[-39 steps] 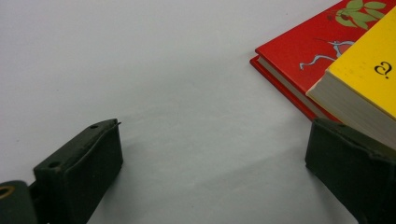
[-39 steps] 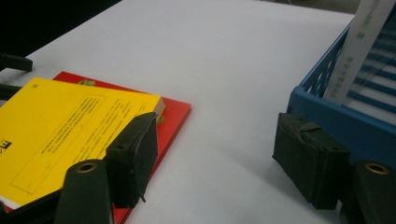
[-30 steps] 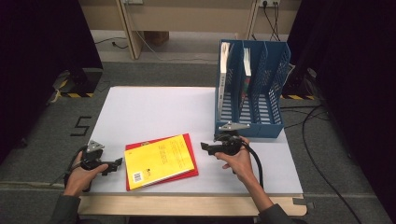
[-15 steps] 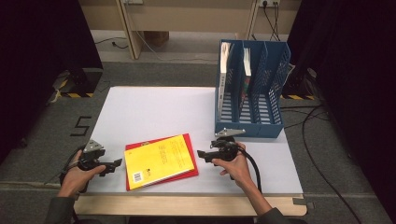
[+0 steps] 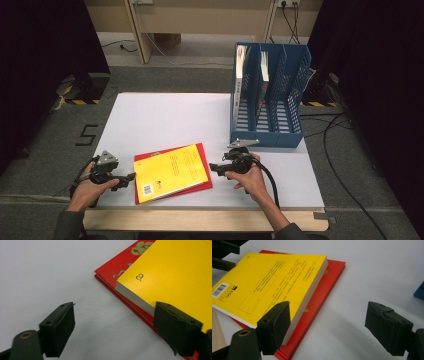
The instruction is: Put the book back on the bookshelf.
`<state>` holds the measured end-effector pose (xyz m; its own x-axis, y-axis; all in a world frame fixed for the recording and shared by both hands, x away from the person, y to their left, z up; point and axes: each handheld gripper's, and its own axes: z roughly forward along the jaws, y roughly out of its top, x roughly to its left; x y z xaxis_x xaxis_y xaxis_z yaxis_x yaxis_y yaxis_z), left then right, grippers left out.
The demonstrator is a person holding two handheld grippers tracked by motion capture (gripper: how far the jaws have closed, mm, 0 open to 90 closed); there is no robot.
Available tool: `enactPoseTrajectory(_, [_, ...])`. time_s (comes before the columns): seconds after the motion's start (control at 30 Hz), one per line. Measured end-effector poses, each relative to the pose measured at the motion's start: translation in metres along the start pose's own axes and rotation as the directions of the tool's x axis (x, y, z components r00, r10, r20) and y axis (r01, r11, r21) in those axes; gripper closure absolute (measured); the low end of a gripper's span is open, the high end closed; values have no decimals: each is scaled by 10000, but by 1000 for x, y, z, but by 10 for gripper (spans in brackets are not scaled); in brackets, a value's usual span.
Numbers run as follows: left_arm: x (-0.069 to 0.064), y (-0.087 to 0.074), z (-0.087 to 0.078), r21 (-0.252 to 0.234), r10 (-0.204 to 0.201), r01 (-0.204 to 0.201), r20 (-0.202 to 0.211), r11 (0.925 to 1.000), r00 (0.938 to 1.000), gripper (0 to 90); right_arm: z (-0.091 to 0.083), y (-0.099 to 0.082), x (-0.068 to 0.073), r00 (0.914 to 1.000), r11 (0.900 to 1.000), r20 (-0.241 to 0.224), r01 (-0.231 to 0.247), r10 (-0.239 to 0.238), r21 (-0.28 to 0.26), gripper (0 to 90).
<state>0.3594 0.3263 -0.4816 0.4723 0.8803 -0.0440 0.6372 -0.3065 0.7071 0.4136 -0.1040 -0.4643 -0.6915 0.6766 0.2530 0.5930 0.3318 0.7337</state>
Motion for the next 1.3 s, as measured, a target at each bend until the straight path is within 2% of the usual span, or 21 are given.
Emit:
enactPoseTrajectory(0.03, [-3,1,2,-27,33,-33,115,10000,9999,244,1,0,0,10000,10000,-1,13,-13,39,214])
enactPoseTrajectory(0.1, [-10,4,4,6,311,-311,186,9995,9993,248,3,-1,0,10000,9999,30,30,-31,106,216])
enactPoseTrajectory(0.3, [-20,7,7,40,636,-637,97,9980,9979,199,8,-2,0,9996,9995,-207,-197,203,245,218])
enactPoseTrajectory(0.53, [-21,7,8,72,542,-542,69,9985,9985,192,20,-5,3,9979,9981,-560,-296,326,538,224])
enactPoseTrajectory(0.67, [-26,7,10,138,577,-582,334,9982,9978,192,27,-6,5,9965,9968,-728,-348,400,721,229])
enactPoseTrajectory(0.83, [-33,6,14,318,668,-687,566,9971,9962,150,31,-8,5,9915,9937,-1032,-704,793,872,246])
enactPoseTrajectory(1.07, [-34,7,15,351,635,-654,533,9972,9966,142,33,-7,5,9889,9898,-915,-1089,1173,923,251])
enactPoseTrajectory(1.13, [-35,7,15,363,614,-632,496,9973,9969,139,32,-8,4,9836,9856,-909,-1486,1557,803,265])
enactPoseTrajectory(1.17, [-35,7,15,373,594,-613,510,9974,9969,137,31,-9,3,9756,9797,-1021,-1883,1946,685,265])
enactPoseTrajectory(1.3, [-34,7,16,392,568,-587,471,9975,9973,117,26,-7,2,9548,9639,-1325,-2634,2662,384,265])
